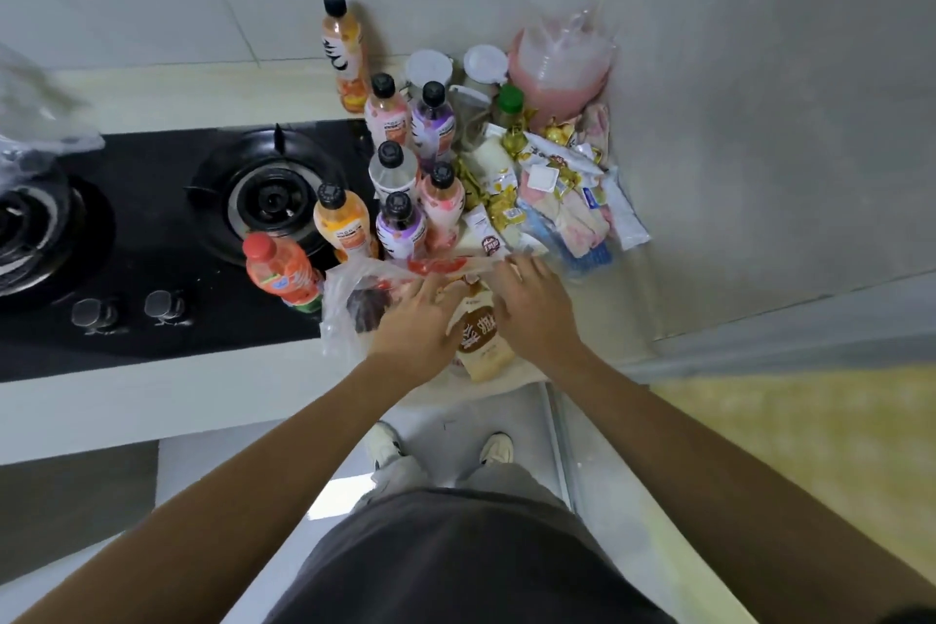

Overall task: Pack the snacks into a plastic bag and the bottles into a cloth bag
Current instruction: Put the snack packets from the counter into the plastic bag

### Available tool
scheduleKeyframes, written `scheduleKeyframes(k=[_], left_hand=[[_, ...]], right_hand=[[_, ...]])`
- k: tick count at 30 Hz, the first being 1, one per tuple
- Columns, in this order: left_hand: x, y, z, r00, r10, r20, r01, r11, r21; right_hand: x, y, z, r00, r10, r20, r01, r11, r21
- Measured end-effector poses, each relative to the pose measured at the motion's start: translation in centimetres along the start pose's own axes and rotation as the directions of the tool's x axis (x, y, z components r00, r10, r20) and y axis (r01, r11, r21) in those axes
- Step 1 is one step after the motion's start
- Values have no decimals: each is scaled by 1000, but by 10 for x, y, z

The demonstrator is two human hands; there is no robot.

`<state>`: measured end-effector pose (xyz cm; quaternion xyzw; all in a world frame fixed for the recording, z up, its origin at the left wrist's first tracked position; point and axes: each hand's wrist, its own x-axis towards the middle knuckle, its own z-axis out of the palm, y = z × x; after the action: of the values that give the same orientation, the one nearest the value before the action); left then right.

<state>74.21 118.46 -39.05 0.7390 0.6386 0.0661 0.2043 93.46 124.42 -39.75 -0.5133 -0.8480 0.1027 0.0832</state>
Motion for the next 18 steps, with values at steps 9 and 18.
scheduleKeyframes(k=[9,18], left_hand=[[100,54,-12,996,33,85,-33,999,-10],[195,75,32,967,-161,197,157,987,35]], right_hand=[[52,100,-37,936,347,-49,-350,914,-208],[87,147,-25,852,517,78,-520,854,10]])
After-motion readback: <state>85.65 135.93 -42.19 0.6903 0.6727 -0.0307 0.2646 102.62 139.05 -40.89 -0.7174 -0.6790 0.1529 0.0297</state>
